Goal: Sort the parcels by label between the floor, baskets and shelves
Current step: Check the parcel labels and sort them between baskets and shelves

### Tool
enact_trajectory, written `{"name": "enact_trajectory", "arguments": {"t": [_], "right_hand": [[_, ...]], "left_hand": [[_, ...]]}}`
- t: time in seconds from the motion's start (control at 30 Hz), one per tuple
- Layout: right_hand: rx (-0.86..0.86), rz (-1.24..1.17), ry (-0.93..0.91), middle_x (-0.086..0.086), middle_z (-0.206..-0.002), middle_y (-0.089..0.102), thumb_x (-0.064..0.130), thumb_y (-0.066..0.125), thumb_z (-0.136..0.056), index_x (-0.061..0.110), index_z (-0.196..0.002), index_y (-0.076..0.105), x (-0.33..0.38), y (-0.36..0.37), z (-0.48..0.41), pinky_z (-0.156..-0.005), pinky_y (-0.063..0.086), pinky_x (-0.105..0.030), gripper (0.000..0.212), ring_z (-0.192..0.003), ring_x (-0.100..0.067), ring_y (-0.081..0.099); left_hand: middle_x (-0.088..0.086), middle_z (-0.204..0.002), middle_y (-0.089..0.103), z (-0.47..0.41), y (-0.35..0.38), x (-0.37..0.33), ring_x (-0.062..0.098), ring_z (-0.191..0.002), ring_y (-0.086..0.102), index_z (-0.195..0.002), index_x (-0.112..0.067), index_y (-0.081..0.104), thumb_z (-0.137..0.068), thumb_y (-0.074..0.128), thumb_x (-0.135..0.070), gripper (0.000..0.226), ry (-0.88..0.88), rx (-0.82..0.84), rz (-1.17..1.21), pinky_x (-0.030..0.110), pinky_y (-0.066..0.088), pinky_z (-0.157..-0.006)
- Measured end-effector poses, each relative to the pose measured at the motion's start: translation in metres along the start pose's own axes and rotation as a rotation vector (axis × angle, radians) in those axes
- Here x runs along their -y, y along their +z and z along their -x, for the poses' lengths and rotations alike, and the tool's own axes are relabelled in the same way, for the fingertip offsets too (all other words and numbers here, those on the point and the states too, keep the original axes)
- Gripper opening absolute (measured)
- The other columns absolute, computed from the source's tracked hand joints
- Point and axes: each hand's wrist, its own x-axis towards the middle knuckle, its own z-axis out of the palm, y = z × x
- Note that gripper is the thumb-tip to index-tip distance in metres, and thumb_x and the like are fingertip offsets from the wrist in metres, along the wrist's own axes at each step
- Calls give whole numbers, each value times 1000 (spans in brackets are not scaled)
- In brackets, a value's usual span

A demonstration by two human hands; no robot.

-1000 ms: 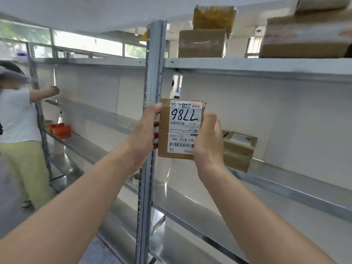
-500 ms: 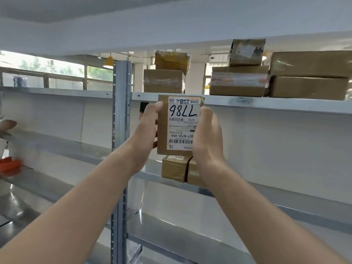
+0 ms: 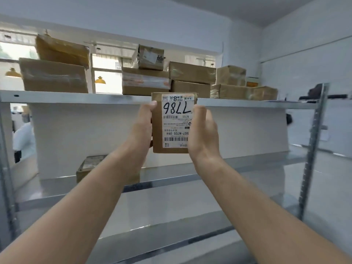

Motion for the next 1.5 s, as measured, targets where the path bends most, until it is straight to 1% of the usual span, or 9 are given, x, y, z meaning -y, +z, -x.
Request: {"name": "enact_trajectory", "arguments": {"t": [0.1, 0.2, 0.4, 0.5, 0.6, 0.87, 1.1, 1.23, 1.5], "right_hand": [[-99, 72, 1, -9, -125, 67, 80, 24, -73, 27, -118, 61, 5, -40, 3, -83, 67, -48, 79, -110, -24, 68], [-174, 119, -2, -9, -124, 67, 80, 24, -72, 26, -120, 62, 9, -80, 7, -77, 64, -41, 82, -109, -24, 68], [-264, 175, -1, -7, -124, 67, 77, 26, -76, 27, -122, 62, 11, -166, 7, -78, 62, -42, 77, -110, -23, 68], [-283, 181, 3, -6, -124, 67, 76, 27, -75, 28, -120, 62, 5, -210, 6, -93, 61, -54, 74, -112, -24, 66], [-286, 227, 11, -3, -124, 67, 77, 24, -76, 32, -121, 62, -1, -256, 2, -99, 58, -56, 75, -115, -23, 64], [-254, 248, 32, -3, -126, 66, 78, 22, -72, 29, -125, 61, -25, -360, -19, -97, 59, -54, 82, -113, -21, 64], [-215, 255, 120, -3, -124, 67, 77, 21, -74, 29, -122, 62, -70, -401, -43, -96, 61, -54, 79, -111, -22, 66], [-230, 261, 162, -2, -123, 69, 78, 18, -73, 28, -121, 64, -101, -407, -65, -94, 62, -53, 83, -110, -22, 67], [-262, 349, 223, -1, -122, 64, 79, 14, -68, 27, -119, 59, -176, -387, -133, -99, 59, -52, 86, -109, -20, 64]], "left_hand": [[-9, -89, 78, 8, 34, 0, 18, -92, 72, -82, -47, 78, -105, 25, -51, 57, -13, 122, 38, 55, 50, -103], [-9, -89, 78, 18, 68, -1, 18, -94, 71, -83, -48, 78, -105, 25, -52, 57, -16, 227, 80, 56, 47, -107], [-11, -79, 77, 38, 149, -2, 5, -74, 73, -75, -50, 77, -106, 24, -50, 61, -16, 331, 140, 53, 49, -105], [-10, -80, 77, 44, 191, 4, 11, -80, 74, -78, -51, 77, -106, 25, -53, 59, -23, 340, 161, 54, 50, -103], [-8, -82, 78, 52, 236, 13, 21, -92, 72, -81, -53, 76, -105, 25, -57, 57, -42, 346, 162, 56, 49, -104], [-10, -81, 76, 65, 342, 37, 24, -98, 69, -77, -54, 76, -104, 25, -59, 58, -99, 307, 174, 52, 49, -104], [-8, -77, 75, 53, 390, 84, 21, -88, 68, -81, -42, 77, -103, 30, -57, 54, -195, 230, 184, 43, 51, -86], [-6, -85, 75, 34, 406, 113, 21, -90, 70, -71, -51, 76, -103, 28, -57, 59, -229, 231, 167, 43, 53, -90], [-14, -65, 72, -40, 416, 194, 17, -84, 69, -58, -54, 72, -106, 22, -53, 69, -278, 240, 151, 41, 53, -87]]}}
